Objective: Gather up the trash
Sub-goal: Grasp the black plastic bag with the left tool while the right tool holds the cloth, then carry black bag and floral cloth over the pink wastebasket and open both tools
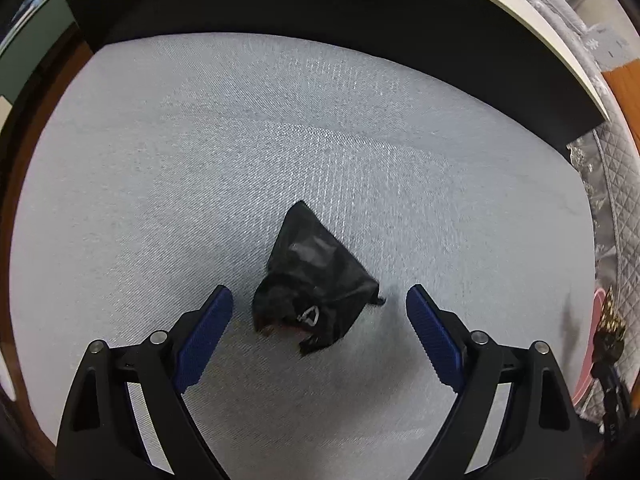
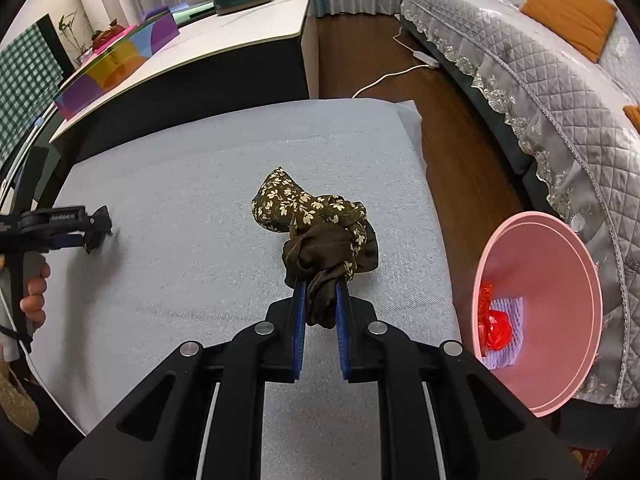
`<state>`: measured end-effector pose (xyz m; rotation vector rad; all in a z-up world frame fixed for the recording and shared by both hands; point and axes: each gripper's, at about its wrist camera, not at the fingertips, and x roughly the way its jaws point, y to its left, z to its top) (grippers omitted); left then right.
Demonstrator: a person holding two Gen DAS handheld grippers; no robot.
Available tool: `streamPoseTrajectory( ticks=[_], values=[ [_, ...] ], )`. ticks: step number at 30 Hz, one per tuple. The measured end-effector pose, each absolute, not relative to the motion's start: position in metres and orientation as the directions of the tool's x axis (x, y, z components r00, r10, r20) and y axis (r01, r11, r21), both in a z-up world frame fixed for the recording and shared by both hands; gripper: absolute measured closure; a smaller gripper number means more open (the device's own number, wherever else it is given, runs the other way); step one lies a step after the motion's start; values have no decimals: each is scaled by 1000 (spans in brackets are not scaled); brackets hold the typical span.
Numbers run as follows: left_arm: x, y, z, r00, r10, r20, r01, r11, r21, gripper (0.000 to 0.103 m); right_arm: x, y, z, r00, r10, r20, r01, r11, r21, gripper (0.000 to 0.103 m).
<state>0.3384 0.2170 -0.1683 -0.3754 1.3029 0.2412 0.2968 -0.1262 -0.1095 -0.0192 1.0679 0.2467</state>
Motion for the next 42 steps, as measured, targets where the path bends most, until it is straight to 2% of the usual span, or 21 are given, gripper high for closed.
streamPoseTrajectory(
  ticks=[2,3,4,6,10,20,26,33,42],
  values=[
    [339,218,-170,248,-32,-968,-398,908,-132,20,295,-122,-110,453,199,-869,-228,968,103,89],
    [339,219,-169,249,-26,-968,-401,907,-128,24,295,-120,-110,451,202,-869,-235,967,102,89],
    [342,220,-167,251,-8,-968,-411,905,-114,34,296,-119,-110,449,203,-870,-242,965,100,89],
    [339,223,-164,259,14,-966,-433,896,-103,46,295,-118,-112,446,202,-872,-249,964,95,89],
    [329,232,-163,287,-24,-958,-474,865,-164,49,295,-117,-112,443,204,-873,-248,964,99,89],
    [302,195,-125,344,89,-935,-430,900,-73,49,285,-111,-95,476,261,-839,-298,946,125,89],
    [287,128,-99,381,114,-917,-288,958,-1,49,279,-128,-78,520,292,-803,-293,944,154,89],
    [294,25,-72,420,103,-902,-87,993,73,49,271,-189,-60,592,267,-761,-198,963,184,89],
    [317,-121,-56,459,-22,-888,153,987,55,49,268,-318,-46,672,139,-728,37,975,221,89]
  ],
)
